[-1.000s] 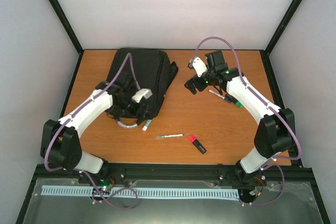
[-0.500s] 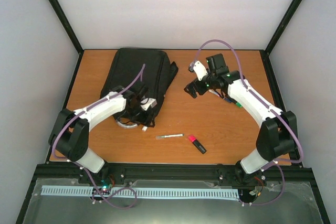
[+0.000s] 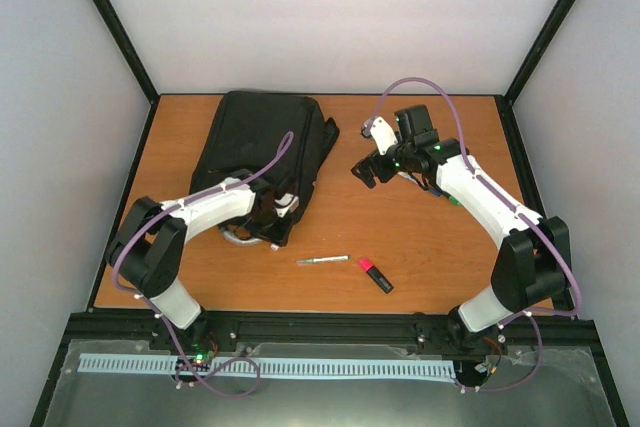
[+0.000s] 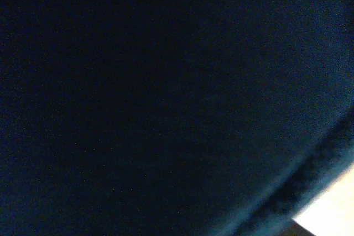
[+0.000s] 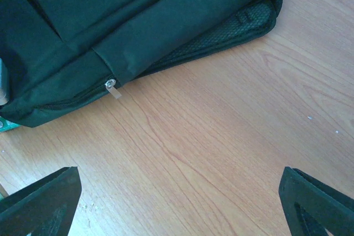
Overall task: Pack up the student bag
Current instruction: Pick up the stationery from the center of the board.
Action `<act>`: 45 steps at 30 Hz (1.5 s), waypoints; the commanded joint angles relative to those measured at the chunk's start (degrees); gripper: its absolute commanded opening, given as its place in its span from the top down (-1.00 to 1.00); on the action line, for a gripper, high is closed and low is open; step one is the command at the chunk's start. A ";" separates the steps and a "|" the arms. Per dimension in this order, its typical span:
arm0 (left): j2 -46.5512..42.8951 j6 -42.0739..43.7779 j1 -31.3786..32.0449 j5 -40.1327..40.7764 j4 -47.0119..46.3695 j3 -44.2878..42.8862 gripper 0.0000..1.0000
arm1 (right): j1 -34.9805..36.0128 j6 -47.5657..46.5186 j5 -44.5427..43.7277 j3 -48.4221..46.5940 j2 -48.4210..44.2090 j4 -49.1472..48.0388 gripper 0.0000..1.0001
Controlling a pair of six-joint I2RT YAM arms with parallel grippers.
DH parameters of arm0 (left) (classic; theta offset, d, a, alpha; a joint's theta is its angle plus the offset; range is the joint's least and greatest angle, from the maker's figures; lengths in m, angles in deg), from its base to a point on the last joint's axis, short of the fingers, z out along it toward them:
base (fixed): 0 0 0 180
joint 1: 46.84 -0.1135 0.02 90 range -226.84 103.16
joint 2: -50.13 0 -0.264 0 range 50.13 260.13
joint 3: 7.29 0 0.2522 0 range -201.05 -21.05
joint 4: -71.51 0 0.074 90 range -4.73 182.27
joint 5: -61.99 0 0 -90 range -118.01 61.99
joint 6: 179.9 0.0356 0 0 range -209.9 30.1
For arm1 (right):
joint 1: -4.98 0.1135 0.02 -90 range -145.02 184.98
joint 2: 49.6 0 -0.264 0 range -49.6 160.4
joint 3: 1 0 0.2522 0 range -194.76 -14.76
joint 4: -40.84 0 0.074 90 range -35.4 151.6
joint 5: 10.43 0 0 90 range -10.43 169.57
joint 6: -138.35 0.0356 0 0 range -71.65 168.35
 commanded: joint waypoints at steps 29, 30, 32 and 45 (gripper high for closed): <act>7.28 2.32 4.32 7.88 -4.59 -0.85 0.62 | -0.38 -0.10 -1.35 -0.31 0.90 -2.19 -1.00; 6.92 2.30 4.33 7.59 -3.97 -0.79 0.67 | -0.38 -0.34 -1.54 -0.13 0.77 -2.03 -1.00; 5.16 2.67 4.30 6.36 -3.28 -1.09 0.75 | -0.37 -0.83 -1.98 -0.22 0.76 -1.64 -1.00; -6.45 23.48 4.24 -9.47 -3.51 -2.00 0.98 | -0.33 -22.00 16.01 -14.03 3.30 16.97 -0.95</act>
